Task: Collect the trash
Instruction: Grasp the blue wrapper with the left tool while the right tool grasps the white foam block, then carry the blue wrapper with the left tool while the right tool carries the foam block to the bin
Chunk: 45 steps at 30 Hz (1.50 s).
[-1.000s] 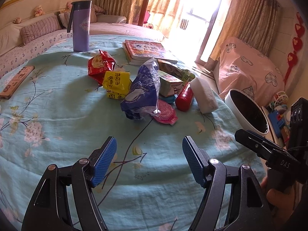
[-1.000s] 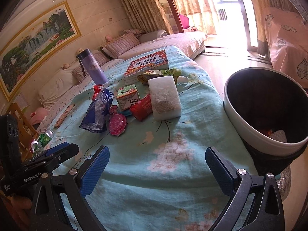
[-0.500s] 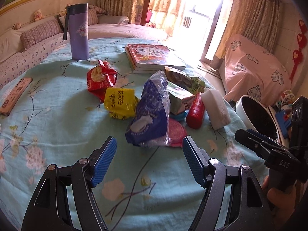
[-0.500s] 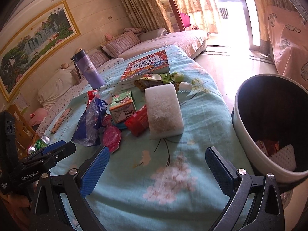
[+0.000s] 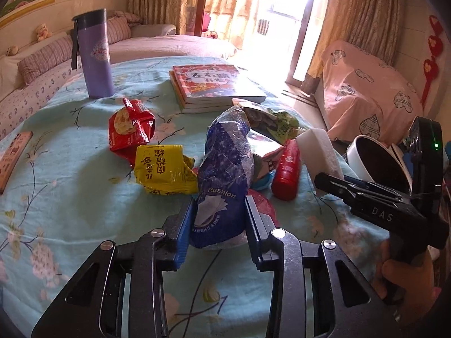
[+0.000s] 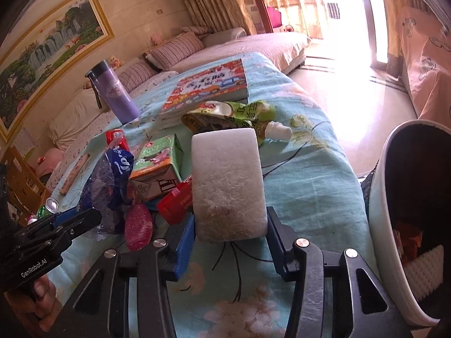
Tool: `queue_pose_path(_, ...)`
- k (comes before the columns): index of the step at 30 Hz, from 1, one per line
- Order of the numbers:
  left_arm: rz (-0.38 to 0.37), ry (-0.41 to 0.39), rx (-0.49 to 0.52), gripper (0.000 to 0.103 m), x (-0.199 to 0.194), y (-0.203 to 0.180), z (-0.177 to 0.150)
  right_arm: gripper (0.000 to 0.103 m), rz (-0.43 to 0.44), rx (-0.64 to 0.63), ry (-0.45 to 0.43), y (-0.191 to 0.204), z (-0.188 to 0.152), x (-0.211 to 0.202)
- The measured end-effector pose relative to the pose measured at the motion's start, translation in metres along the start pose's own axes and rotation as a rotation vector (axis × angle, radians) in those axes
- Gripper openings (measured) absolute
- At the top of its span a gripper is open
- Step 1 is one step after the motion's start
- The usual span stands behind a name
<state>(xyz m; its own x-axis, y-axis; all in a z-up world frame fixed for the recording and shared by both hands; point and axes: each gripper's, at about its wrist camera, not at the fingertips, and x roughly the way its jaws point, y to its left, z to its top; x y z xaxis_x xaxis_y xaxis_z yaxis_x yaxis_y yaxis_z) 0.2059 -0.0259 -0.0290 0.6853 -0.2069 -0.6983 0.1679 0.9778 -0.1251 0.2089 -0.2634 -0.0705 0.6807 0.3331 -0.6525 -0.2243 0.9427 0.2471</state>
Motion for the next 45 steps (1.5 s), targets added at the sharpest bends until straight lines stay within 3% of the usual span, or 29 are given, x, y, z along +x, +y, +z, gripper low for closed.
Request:
queue_pose_path(11,-0.096,-0.032,0.014,0.031,-0.032,-0.034,-0.010,0.047,0.000,0.025,-0.054,-0.013,-0.018,-0.050)
queue_pose_path(29,-0.234,0.027,0.131,0.031,-0.019,-0.133,-0.013,0.047,-0.123,0.144,-0.134,-0.080,-0.041,-0.125)
queue_pose_path(45,-0.279,0.035,0.203,0.032,-0.004,-0.197,0.006,0.048,-0.191,0.198,-0.173,-0.125,-0.041,-0.148)
